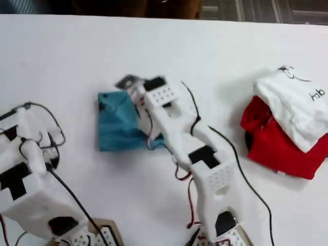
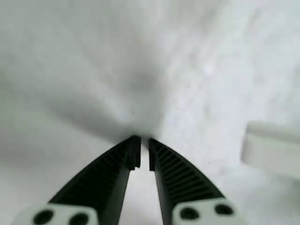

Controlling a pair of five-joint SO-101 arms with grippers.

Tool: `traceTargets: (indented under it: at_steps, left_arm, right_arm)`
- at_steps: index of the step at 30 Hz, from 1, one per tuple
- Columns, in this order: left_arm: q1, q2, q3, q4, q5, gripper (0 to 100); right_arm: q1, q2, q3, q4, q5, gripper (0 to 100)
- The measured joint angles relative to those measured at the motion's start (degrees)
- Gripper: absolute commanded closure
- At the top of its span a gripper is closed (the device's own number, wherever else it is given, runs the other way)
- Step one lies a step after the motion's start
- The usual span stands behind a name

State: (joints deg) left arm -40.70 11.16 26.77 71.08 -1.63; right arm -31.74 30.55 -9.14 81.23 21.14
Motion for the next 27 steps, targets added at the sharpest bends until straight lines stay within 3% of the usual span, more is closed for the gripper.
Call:
traceTargets:
  at_steps: [4, 9, 15, 21, 27]
  left_arm:
    - [0.0, 0.0, 0.0, 0.0, 0.0, 94]
    - [0.0, 0.0, 0.0, 0.0, 0.0, 94]
    - [0.0, 0.0, 0.0, 0.0, 0.0, 94]
    - [0.0, 0.0, 0.0, 0.0, 0.0, 94]
    - [0.0, 0.0, 0.0, 0.0, 0.0, 94]
  right_arm:
    - [0.3, -2.7, 4.1, -2.9, 0.0, 97.8]
    - [2.3, -12.0, 4.6, 0.5, 0.1, 97.8]
    - [7.8, -25.1, 4.8, -4.7, 6.2, 97.8]
    - [11.1, -23.9, 5.1, -16.0, 7.5, 97.8]
    - [11.3, -12.0, 0.6, -20.2, 7.5, 97.8]
